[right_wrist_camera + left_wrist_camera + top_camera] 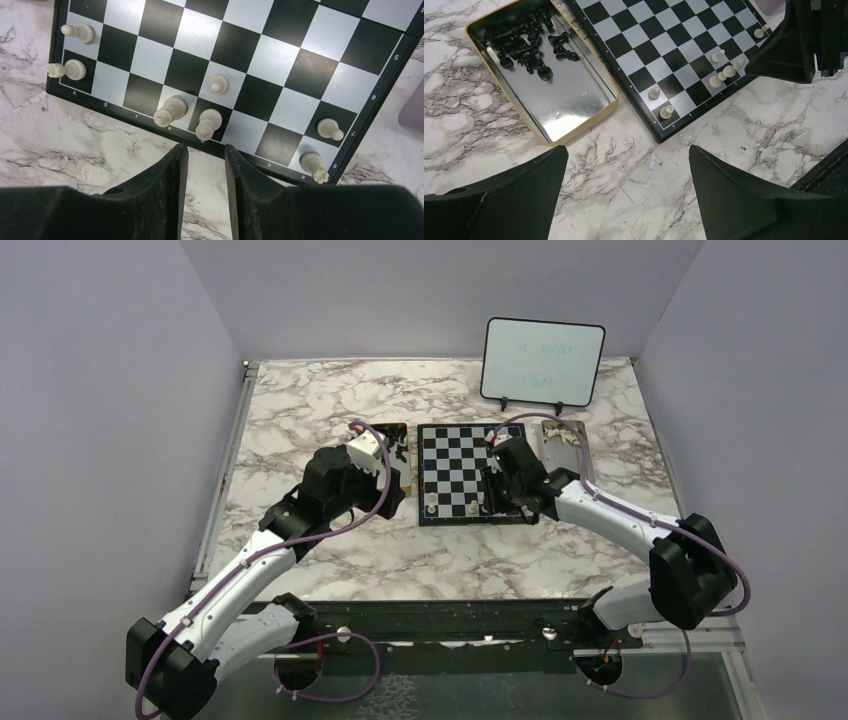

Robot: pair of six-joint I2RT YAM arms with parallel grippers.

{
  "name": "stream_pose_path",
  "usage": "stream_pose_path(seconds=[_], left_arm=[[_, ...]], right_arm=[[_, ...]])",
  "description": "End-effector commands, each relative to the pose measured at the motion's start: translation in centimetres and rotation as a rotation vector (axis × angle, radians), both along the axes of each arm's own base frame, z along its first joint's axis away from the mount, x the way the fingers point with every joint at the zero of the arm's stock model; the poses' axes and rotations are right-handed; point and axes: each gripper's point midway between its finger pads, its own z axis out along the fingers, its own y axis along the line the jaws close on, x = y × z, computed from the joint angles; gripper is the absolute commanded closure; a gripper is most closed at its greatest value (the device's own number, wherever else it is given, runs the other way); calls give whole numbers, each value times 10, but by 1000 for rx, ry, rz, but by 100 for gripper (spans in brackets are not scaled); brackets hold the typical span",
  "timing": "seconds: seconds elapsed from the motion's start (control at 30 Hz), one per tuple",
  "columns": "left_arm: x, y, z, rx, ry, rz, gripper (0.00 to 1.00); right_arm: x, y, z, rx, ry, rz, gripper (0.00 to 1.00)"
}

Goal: Set up the chess pieces on the board
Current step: Pick up the chess piece from the chessboard.

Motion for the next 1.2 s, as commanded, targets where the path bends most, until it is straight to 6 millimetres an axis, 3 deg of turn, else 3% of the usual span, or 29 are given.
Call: stream_pose_path(seconds=[0.0, 0.43, 0.83, 1.17], left_arm=[[3, 2, 6, -12, -31, 17, 9], [2, 0, 7, -22, -33, 9, 12], [2, -8, 3, -52, 16, 2, 18], [4, -58, 5, -233, 216, -71, 42]], right_arm=[[9, 4, -3, -16, -26, 1, 62], [18, 8, -9, -34, -33, 4, 64], [24, 8, -6, -42, -54, 3, 73], [18, 1, 7, -47, -69, -1, 92]])
